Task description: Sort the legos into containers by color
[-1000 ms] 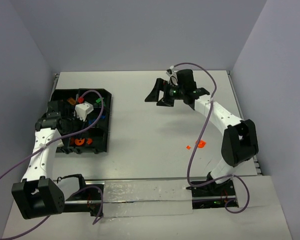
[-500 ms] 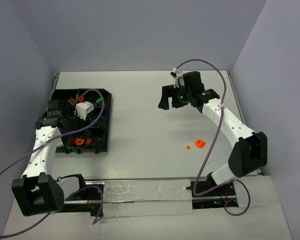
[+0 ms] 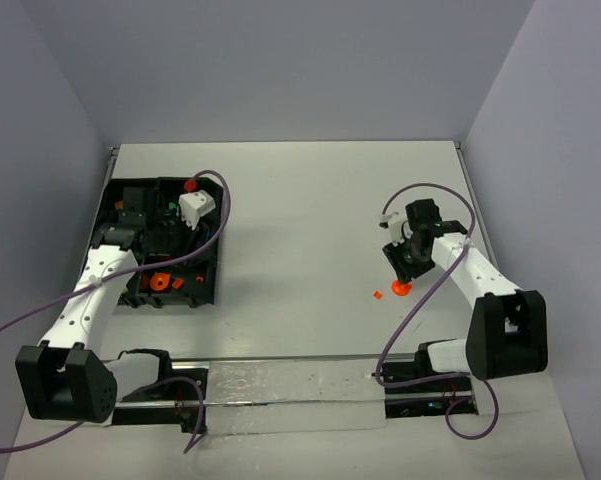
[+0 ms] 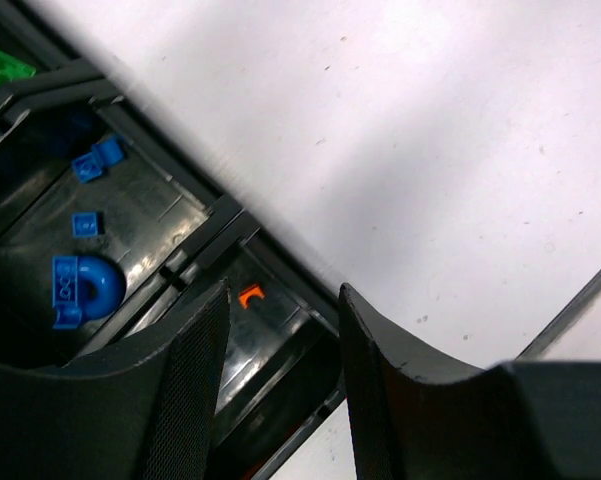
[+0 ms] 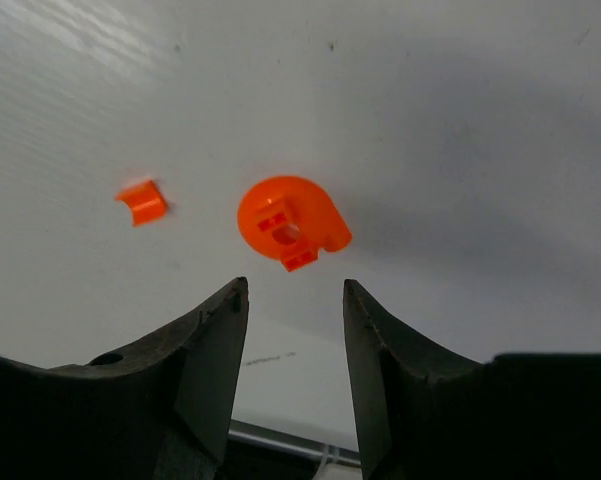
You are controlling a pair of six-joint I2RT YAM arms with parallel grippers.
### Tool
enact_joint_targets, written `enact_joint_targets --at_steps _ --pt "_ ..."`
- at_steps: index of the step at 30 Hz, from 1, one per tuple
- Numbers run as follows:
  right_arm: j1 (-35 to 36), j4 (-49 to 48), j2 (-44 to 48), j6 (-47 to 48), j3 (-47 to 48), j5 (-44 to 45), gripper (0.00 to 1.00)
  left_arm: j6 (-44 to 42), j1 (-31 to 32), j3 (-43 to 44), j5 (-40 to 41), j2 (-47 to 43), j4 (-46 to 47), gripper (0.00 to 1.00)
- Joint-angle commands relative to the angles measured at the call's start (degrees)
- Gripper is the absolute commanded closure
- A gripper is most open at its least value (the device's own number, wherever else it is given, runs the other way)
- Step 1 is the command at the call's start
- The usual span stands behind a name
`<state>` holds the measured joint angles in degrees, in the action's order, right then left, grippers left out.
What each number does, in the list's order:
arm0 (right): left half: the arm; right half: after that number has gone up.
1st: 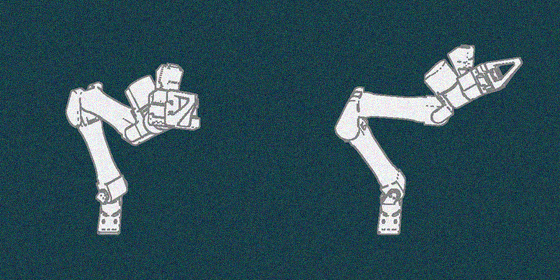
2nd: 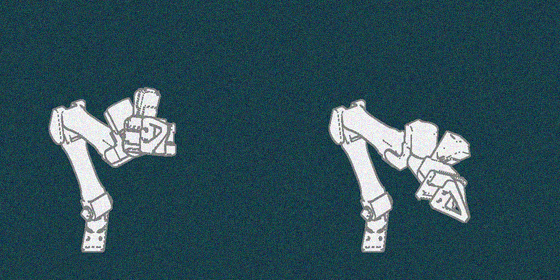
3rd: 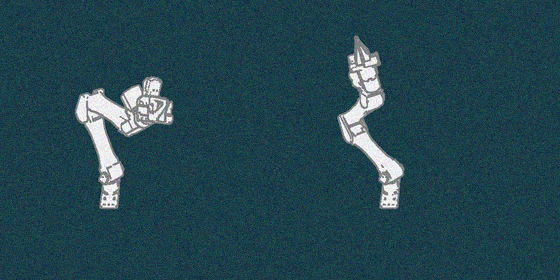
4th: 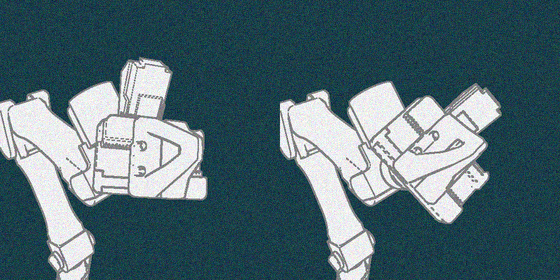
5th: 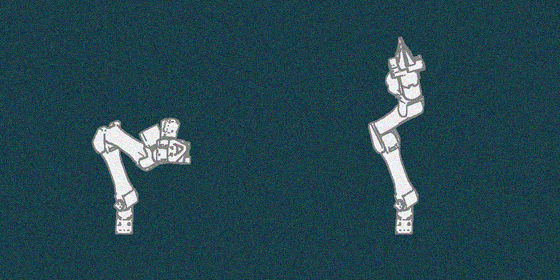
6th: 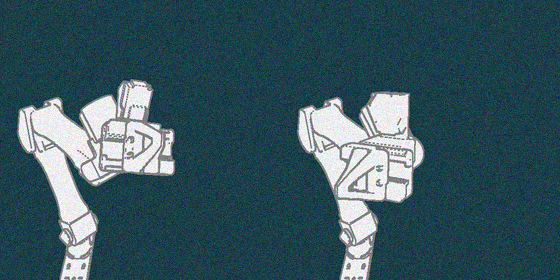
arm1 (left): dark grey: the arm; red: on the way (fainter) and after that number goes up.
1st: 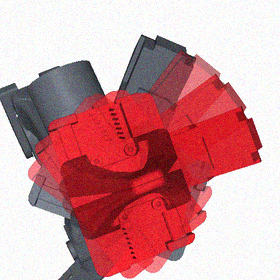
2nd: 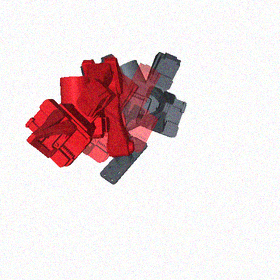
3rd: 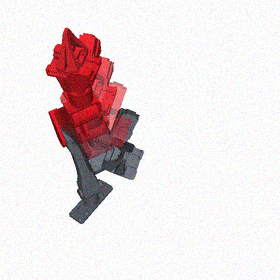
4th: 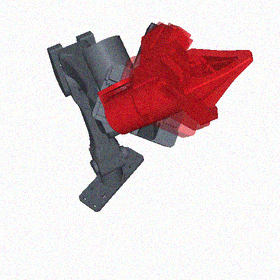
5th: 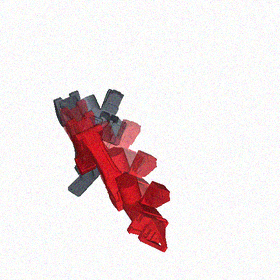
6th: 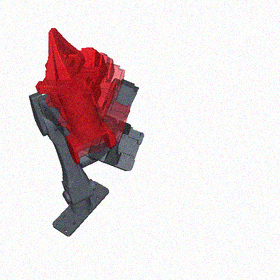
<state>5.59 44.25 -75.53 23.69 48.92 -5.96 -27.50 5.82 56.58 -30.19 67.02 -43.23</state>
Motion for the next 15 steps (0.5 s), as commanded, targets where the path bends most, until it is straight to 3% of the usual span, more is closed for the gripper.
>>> enact_joint_targets --at_steps 1,9,15 --pt "-1.4 1.3 -0.3 6.4 -1.1 3.4 0.48 3.6 1.6 1.3 -1.3 -0.2 4.4 0.47" --pt "-2.4 1.3 -4.9 3.3 -0.3 1.2 0.58 4.7 2.3 0.0 -0.2 -1.5 5.7 0.47" --pt "-2.3 2.0 -4.8 5.6 -0.4 -1.4 0.55 4.0 2.2 -0.5 -0.2 -1.5 5.6 0.46"
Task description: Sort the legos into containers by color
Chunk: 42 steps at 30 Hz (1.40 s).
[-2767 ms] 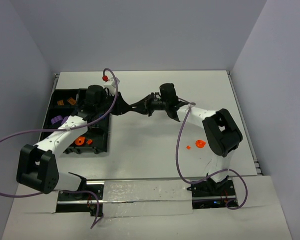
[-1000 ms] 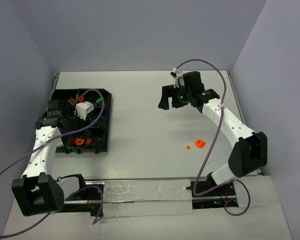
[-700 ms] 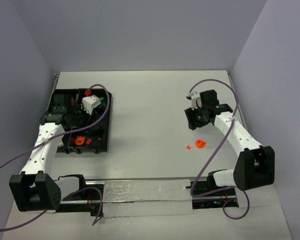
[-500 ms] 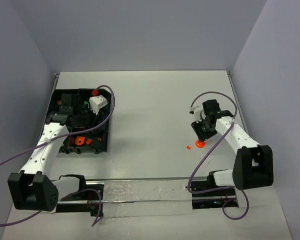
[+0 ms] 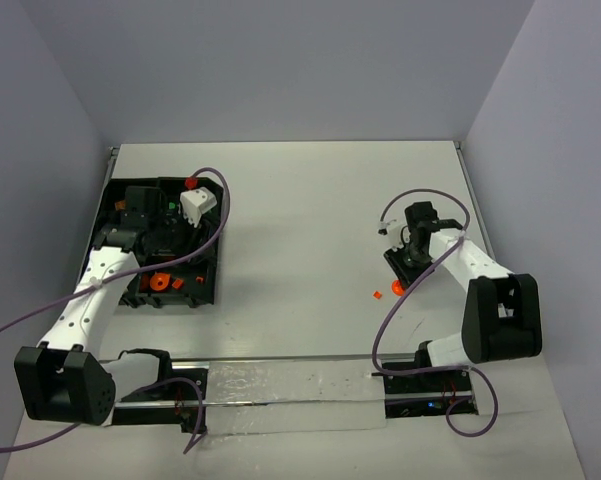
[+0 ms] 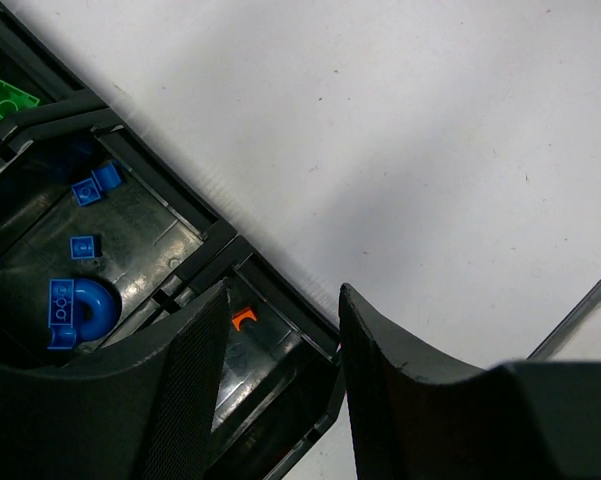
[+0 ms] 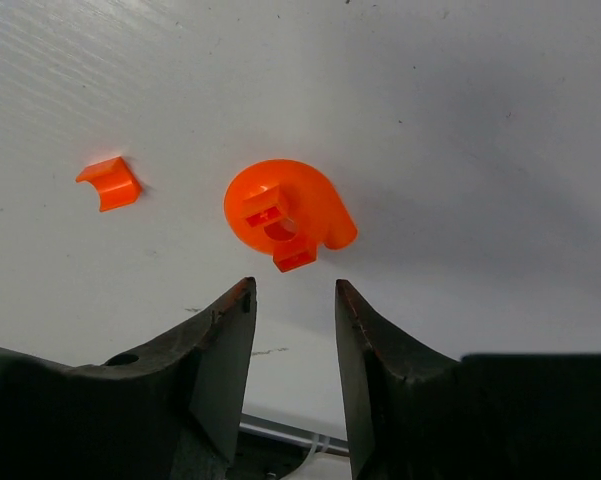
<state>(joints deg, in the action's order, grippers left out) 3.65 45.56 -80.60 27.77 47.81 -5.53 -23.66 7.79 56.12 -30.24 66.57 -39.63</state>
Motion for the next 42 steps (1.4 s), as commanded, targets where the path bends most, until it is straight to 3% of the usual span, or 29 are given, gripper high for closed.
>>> enact_joint_targets --at_steps 1,23,31,37,42 --pt "-0.5 0.5 0.2 2.2 0.6 -1.9 0.55 0.2 0.2 -0.1 -0.2 -1.0 2.1 0.46" --pt "-0.7 0.0 -8.4 10.4 4.2 -3.1 0.59 0.8 0.3 0.5 0.3 -0.7 1.8 0.45" --pt "-0.7 1.3 -9.9 11.8 5.3 -4.2 0.73 1.2 0.3 -0.1 0.5 -0.6 2.2 0.45" --pt "-0.7 5.2 -9.5 11.3 8.3 -7.3 0.95 3.5 0.3 -0.7 0.1 -0.7 4.6 0.46" --pt "-0.7 8.5 -8.7 10.1 13.5 -11.1 1.0 6.1 0.3 0.4 -2.2 -0.1 6.5 0.45"
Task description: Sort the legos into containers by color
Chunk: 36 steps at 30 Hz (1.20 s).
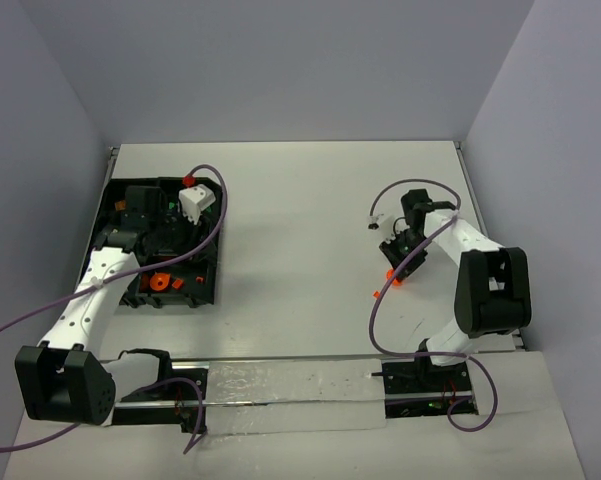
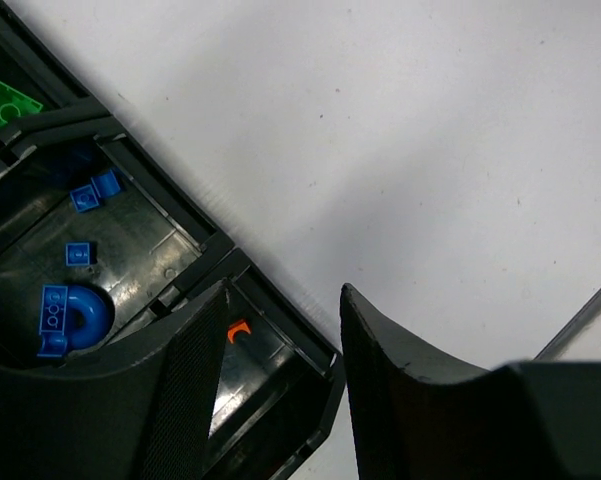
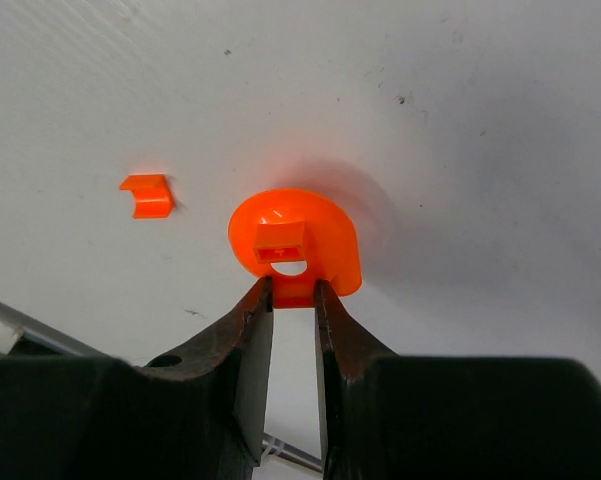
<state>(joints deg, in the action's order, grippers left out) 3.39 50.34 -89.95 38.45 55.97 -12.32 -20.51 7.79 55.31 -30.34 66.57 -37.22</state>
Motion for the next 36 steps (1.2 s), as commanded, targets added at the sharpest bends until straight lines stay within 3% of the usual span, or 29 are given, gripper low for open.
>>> enact_joint_targets --at_steps 1,9,14,17,25,36 --pt "-0.4 4.3 0.8 -1.0 6.1 -5.5 1.0 3.6 0.3 1.6 -2.4 0.2 4.4 0.45" --pt "2.6 3.1 2.0 -6.8 13.7 -16.8 1.0 15.6 0.3 4.9 -12.8 4.1 8.7 0.39" --pt "10.4 -4.2 3.1 -14.1 15.4 -20.5 1.0 30.1 0.3 3.5 -23.3 6.7 17.5 0.39" --pt "17.5 -12.6 3.5 -22.0 16.2 -22.4 1.0 42.1 0.3 -1.8 -28.1 7.5 29.0 0.38" --pt "28.3 -24.8 0.2 -33.1 20.4 -24.2 1.0 59.9 1.6 -2.7 -29.7 13.2 45.5 0.37" --pt "36.2 -28.7 -1.6 -34.6 23.9 -19.2 1.0 68.5 2.9 -5.6 -34.1 15.1 52.8 0.38"
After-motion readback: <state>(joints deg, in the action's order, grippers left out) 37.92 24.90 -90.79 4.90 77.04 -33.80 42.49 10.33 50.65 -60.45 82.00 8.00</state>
